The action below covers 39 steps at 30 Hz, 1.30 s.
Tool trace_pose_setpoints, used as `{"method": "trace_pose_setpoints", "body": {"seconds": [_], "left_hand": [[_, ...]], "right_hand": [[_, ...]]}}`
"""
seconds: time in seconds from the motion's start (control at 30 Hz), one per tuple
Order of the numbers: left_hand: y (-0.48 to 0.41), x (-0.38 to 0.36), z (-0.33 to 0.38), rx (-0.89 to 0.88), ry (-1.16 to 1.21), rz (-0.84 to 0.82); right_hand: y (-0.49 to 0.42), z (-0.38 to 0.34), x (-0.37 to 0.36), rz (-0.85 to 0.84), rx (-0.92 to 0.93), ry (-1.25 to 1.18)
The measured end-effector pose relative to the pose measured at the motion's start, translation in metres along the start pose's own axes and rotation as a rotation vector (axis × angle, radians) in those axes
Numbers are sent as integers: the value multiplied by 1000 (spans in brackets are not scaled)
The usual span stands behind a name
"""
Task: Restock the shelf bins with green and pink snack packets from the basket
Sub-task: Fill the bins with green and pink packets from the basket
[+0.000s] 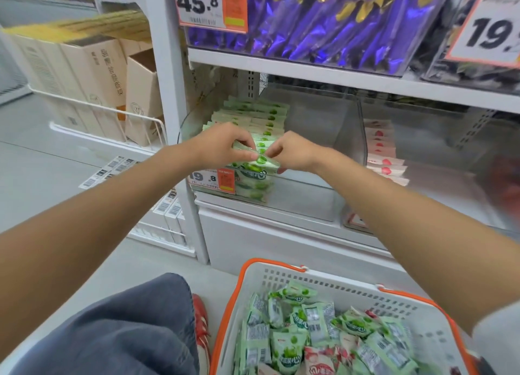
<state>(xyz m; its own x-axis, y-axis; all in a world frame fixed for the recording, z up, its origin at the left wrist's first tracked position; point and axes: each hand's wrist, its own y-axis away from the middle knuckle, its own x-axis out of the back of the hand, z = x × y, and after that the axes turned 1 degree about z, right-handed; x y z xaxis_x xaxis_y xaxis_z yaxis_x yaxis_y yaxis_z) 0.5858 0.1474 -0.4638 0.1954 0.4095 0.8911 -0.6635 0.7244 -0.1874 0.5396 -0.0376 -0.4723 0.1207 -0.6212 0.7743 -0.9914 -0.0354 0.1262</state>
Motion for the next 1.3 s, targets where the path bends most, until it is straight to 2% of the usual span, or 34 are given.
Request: {"method": "trace_pose_setpoints", "body": {"seconds": [0.13,0.4,0.6,0.67,0.73,0.83,0.87,0.9,0.97,1.0,1.13,1.3], "left_hand": [[5,1,0,-6,-22,-6],[4,-4,-5,62,-62,-55],[9,-23,-2,83,-342,-67],[9,-29,-1,90,-404,-99],[14,-33,-4,92,-321,-17],[25,-42,-12,95,-122,405],[26,-44,-13,112,-117,520],[25,-46,-15,132,-129,565],[21,-51,-19,157,-166,512],[19,-53,-22,155,-191,483],[17,-59,-32,125,-291,446],[12,-58,-30,204,-264,422]], "right_hand": [[-5,0,-1,144,78,119],[-5,11,-1,289,109,-31],[-1,11,-6,316,106,-63],[2,10,-9,293,95,-39],[5,7,-10,266,54,-68],[6,3,-4,266,-157,-250],[7,2,-1,202,-261,-310],[7,-1,0,101,-343,-356],[6,-7,-5,-91,-419,-460],[1,-9,-9,-126,-439,-499],[-17,-13,-24,-86,-492,-360],[-26,-15,-35,-102,-543,-229]]}}
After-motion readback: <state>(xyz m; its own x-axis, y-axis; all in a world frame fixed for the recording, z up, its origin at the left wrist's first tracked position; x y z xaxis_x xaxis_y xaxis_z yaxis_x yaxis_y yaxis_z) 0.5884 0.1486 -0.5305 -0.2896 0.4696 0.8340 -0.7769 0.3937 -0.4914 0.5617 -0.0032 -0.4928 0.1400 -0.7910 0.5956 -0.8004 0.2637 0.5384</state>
